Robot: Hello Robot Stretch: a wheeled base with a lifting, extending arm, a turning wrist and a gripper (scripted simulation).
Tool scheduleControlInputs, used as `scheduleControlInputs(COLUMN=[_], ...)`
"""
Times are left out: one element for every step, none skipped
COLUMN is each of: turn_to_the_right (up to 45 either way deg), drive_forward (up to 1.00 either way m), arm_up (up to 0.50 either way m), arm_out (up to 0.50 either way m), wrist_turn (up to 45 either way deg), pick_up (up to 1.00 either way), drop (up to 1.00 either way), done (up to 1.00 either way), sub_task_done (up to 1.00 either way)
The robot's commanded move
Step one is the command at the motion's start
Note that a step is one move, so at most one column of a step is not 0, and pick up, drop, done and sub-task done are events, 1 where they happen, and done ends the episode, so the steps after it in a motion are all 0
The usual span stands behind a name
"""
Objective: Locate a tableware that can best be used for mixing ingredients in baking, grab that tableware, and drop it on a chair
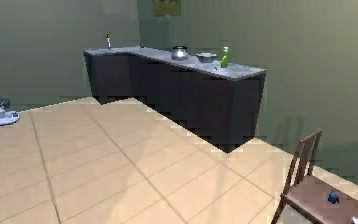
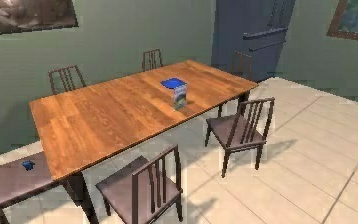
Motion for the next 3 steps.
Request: scheduleControlInputs(turn_to_the_right=[3.0, 0.0, 0.0], drive_forward=[0.00, 1.00, 0.65], arm_up=[0.00, 0.00, 0.00], arm_out=[0.00, 0.00, 0.00], wrist_turn=[0.0, 0.0, 0.0], pick_up=[0.00, 0.00, 0.00], drop=[0.00, 0.00, 0.00], done=[0.00, 0.00, 0.00], sub_task_done=[0.00, 0.00, 0.00])
